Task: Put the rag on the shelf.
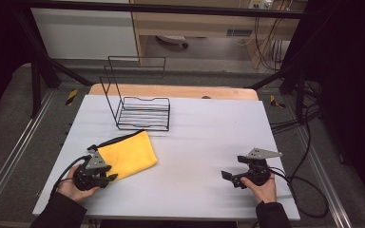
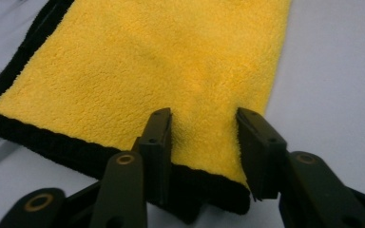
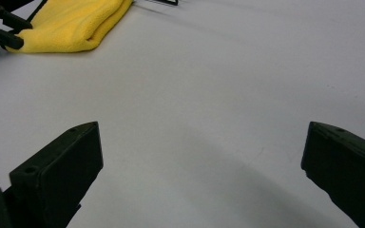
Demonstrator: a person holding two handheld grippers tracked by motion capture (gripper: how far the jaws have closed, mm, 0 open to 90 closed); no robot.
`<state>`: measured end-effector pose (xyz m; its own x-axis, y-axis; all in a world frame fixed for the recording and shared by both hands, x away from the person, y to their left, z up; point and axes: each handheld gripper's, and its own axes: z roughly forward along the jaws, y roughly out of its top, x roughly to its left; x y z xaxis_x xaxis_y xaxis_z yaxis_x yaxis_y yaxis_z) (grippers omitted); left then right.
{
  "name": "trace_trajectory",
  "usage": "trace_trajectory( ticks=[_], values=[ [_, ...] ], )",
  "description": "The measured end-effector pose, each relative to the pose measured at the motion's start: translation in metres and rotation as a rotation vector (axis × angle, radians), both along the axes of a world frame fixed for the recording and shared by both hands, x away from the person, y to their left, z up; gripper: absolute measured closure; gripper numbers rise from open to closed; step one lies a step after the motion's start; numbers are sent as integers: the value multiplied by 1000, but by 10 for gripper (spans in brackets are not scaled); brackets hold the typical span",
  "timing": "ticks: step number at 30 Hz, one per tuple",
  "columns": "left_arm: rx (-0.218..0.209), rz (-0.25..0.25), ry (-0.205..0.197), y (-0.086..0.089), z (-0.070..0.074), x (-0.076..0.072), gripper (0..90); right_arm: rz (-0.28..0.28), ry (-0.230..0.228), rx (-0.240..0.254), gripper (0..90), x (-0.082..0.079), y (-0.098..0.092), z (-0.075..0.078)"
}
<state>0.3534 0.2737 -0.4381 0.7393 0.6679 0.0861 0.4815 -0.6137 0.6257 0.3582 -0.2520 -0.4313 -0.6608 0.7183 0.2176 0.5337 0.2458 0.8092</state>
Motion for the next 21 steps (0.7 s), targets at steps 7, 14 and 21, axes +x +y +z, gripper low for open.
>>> trace_trajectory(
  ticks=[7, 14, 21],
  values=[
    [-8, 12, 16, -1, 3, 3, 800, 6, 7, -6, 7, 0, 2, -1],
    [-125, 20, 69, -2, 13, 2, 825, 12, 11, -7, 8, 1, 2, -1],
    [-176, 3, 84, -18, 21, -6, 826, 10, 13, -5, 8, 1, 2, 0]
  ],
)
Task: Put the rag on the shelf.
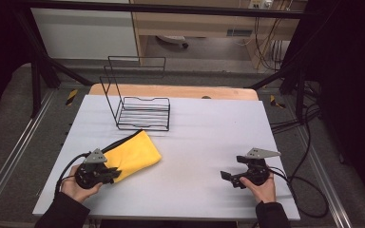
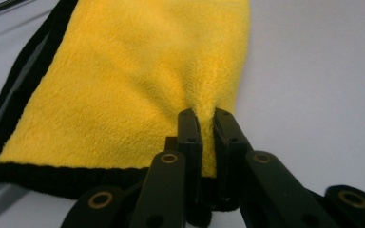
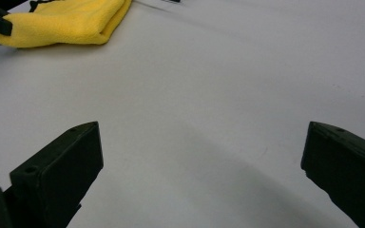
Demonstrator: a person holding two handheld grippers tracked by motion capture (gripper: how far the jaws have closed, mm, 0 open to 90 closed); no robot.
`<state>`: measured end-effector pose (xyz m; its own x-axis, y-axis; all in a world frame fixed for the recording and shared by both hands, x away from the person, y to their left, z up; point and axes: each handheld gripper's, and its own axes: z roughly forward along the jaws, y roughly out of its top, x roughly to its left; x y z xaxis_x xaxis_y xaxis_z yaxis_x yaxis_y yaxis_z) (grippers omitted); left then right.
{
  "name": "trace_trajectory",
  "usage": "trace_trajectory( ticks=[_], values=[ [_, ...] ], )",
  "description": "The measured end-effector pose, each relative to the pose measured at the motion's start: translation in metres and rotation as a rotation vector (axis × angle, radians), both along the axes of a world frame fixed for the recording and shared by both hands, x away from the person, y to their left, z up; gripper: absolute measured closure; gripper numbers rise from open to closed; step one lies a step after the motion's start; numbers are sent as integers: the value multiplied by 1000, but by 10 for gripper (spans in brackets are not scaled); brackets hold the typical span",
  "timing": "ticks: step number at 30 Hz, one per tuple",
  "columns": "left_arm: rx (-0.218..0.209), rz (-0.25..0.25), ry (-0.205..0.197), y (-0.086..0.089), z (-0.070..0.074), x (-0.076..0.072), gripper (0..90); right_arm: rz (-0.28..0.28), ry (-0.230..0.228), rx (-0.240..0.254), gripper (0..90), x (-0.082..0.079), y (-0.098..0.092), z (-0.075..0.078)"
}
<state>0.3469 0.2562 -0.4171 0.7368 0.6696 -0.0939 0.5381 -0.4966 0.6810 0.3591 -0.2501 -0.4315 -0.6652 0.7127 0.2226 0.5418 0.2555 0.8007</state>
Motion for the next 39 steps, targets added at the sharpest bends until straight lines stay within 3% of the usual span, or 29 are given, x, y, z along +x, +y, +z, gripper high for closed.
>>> trace_trajectory(
  ticks=[8, 14, 20, 24, 27, 29, 31, 34, 39],
  values=[
    [-66, -5, 30, -28, 1, -8, 825, -3, 2, 1, 8, 0, 0, 0],
    [-122, 22, 41, -51, 1, -10, 818, 0, -4, -6, 8, 1, 1, 0],
    [-91, 15, 24, -60, -5, -9, 752, -1, 4, -5, 8, 1, 2, 0],
    [-65, 7, -11, -50, 3, -6, 530, -1, -1, -4, 8, 1, 2, 0],
    [-63, 44, -45, -31, 7, 0, 385, -1, 2, -7, 8, 1, 2, 0],
    [-64, 84, -49, -17, 8, 6, 360, -1, 3, -9, 8, 1, 2, 0],
    [-36, 152, -59, 0, 6, 14, 346, -3, 4, -9, 8, 1, 2, 0],
    [2, 229, -31, 26, -2, 25, 343, -3, 6, -10, 8, 1, 2, -1],
    [2, 221, 23, 31, -14, 30, 391, 1, 9, -15, 8, 1, 3, -2]
  ],
)
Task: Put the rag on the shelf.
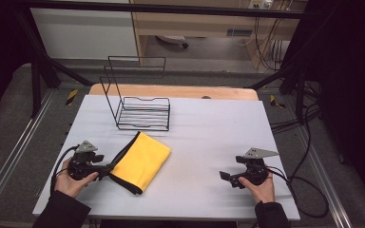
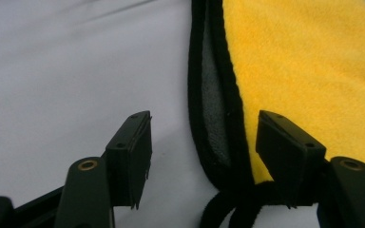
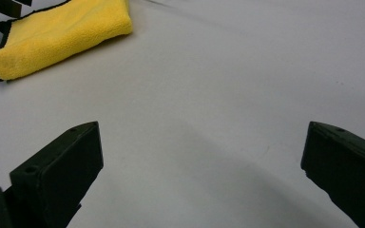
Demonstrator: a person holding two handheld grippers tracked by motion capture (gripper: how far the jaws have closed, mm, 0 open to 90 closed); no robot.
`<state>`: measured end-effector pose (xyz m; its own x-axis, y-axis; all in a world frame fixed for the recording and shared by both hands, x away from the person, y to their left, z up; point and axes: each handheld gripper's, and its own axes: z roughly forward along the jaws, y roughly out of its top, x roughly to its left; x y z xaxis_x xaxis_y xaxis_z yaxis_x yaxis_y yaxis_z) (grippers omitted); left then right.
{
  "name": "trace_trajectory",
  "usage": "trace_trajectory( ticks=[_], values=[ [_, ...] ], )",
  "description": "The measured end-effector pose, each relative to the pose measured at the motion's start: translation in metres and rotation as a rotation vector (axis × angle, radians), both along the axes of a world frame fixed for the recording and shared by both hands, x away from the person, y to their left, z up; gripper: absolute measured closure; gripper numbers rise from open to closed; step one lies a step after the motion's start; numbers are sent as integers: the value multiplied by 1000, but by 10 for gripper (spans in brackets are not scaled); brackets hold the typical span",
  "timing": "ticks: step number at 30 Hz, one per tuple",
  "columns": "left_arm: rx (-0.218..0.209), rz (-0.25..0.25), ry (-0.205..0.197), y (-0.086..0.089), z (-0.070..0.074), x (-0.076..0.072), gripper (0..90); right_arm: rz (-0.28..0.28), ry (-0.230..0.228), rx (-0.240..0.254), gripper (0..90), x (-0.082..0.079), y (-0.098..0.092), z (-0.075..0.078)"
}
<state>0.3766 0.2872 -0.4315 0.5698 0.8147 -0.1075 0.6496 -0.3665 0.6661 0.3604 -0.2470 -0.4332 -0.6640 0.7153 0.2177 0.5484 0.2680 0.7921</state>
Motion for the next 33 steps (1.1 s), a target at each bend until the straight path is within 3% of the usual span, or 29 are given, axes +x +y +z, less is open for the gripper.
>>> trace_trajectory(
  ticks=[6, 10, 14, 19, 21, 28, 33],
  values=[
    [-12, -29, 31, -5, -6, 3, 471, -1, -6, 3, 8, 0, 0, 0],
    [-54, -32, 61, -5, -11, 2, 569, 0, -6, 4, 8, 0, -1, 1],
    [-57, -28, 71, -6, -11, 1, 588, 4, -5, 6, 8, -1, -1, 0],
    [-62, -15, 95, -8, -9, -1, 714, 5, -4, 10, 8, -1, 0, 1],
    [-51, -9, 101, -10, -7, -3, 726, 5, -5, 11, 8, -1, 0, 1],
    [-72, 7, 116, -10, -3, -18, 759, 0, -3, 19, 8, -1, 0, 2],
    [-77, 8, 93, -11, -4, -34, 758, 5, -6, 13, 8, -1, 1, 2]
  ],
)
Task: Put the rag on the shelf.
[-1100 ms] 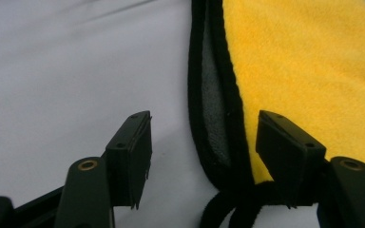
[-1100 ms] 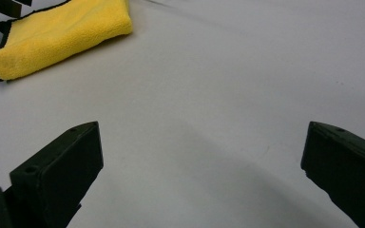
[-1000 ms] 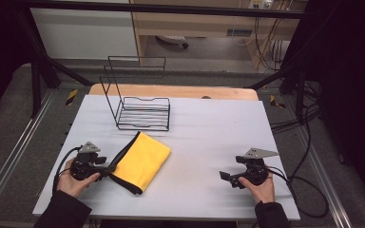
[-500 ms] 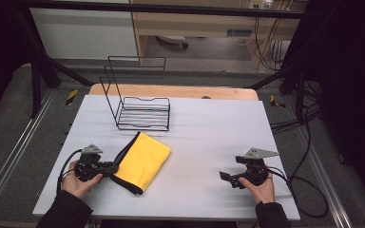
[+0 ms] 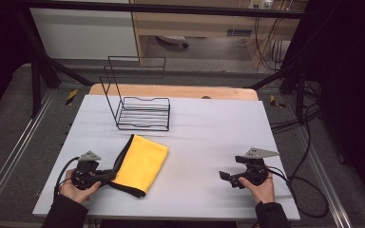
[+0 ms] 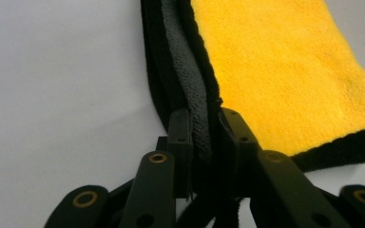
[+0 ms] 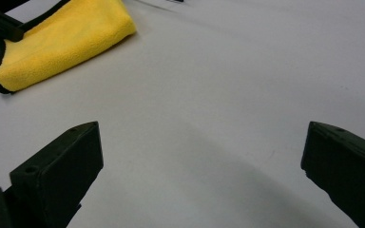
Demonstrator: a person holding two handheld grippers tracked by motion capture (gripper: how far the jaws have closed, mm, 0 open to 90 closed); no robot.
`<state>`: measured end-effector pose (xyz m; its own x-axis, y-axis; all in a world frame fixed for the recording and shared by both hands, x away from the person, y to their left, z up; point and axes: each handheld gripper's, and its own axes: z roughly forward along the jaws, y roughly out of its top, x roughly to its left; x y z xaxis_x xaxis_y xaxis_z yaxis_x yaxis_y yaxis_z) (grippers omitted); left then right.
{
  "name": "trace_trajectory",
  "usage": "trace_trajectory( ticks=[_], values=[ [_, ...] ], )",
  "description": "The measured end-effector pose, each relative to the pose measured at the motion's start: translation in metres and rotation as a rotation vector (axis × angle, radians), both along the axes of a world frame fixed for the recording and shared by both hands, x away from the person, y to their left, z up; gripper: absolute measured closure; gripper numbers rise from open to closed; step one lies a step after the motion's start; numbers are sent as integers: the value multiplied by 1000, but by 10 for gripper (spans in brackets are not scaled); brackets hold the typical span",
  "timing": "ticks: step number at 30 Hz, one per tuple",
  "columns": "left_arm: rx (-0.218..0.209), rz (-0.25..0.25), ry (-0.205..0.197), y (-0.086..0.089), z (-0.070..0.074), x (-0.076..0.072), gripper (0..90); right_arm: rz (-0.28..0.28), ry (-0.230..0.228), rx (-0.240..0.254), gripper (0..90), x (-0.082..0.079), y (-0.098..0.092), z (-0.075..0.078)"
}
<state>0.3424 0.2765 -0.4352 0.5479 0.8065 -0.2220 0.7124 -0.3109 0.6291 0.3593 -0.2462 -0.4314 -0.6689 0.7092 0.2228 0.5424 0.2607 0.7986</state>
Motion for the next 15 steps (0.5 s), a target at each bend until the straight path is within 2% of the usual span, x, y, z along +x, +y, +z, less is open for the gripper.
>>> trace_trajectory(
  ticks=[6, 9, 11, 12, 13, 15],
  values=[
    [13, 1, -46, -3, 4, -15, 757, -7, -3, 4, 8, 0, 0, 1],
    [13, 21, -66, -3, 3, -12, 748, -4, -5, 1, 8, 0, 0, 1],
    [43, 39, -104, -3, -1, -7, 711, 0, -1, -6, 8, 0, 1, 0],
    [53, 40, -115, -2, -3, -4, 649, 1, -2, -9, 8, 0, 2, 0],
    [64, 41, -126, -1, -5, -2, 649, 1, -2, -9, 8, 0, 2, 0],
    [48, 35, -118, 2, -7, 4, 562, 1, 1, -10, 8, 0, 2, 0]
  ],
)
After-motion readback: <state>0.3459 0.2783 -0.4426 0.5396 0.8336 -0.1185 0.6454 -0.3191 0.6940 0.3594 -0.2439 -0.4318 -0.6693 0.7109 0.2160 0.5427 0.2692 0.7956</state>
